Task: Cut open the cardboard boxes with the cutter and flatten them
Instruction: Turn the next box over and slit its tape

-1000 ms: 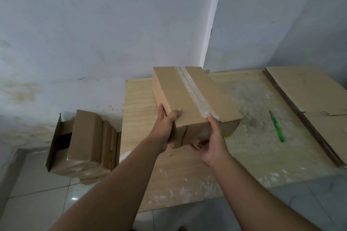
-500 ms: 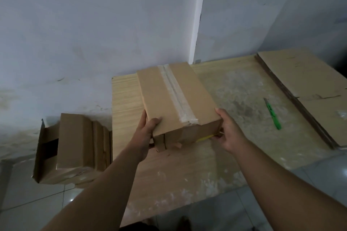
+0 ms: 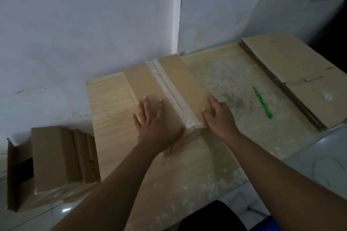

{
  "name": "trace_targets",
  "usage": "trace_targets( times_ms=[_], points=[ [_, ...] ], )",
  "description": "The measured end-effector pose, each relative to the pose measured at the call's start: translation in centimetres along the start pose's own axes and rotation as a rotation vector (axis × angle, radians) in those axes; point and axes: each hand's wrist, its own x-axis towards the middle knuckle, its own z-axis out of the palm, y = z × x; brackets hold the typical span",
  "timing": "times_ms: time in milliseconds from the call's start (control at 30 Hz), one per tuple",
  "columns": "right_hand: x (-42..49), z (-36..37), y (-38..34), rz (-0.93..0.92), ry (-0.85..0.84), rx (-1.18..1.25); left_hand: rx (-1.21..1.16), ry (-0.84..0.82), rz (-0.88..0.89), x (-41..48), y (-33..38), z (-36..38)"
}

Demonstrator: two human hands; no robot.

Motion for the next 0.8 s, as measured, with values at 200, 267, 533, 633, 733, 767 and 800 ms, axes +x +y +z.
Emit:
trace_targets(
  times_ms=[200,267,533,633,733,767,800],
  points=[
    [0.0,1.5,2.0,-0.232,0.159,-0.366,0.186,0.109,-0.053,1.5,2.4,1.3],
    [0.2,1.6,2.4,-0.300,0.209,-0.376,0.230,0.152,0.005,2.2,4.4,2.4],
    [5.9,-5.0,11.4,-0.366,0.193,-0.270,0.267,0.162,0.035,2.9,6.5,3.9],
    [9.5,-8.6,16.4,0.015,0.157,-0.320,0.271,0.191,0.015,2.9,6.5,4.1],
    [11.3,-10.2,19.6,0.274,0.040,-0.321,0.264,0.201,-0.001,2.8,6.5,4.4],
    [11.7,-10.3,20.2,0.286,0.027,-0.312,0.263,0.195,-0.007,2.8,6.6,4.4],
    [12.0,-10.3,20.6,0.284,0.026,-0.305,0.267,0.196,-0.013,2.8,6.5,4.3]
  ],
)
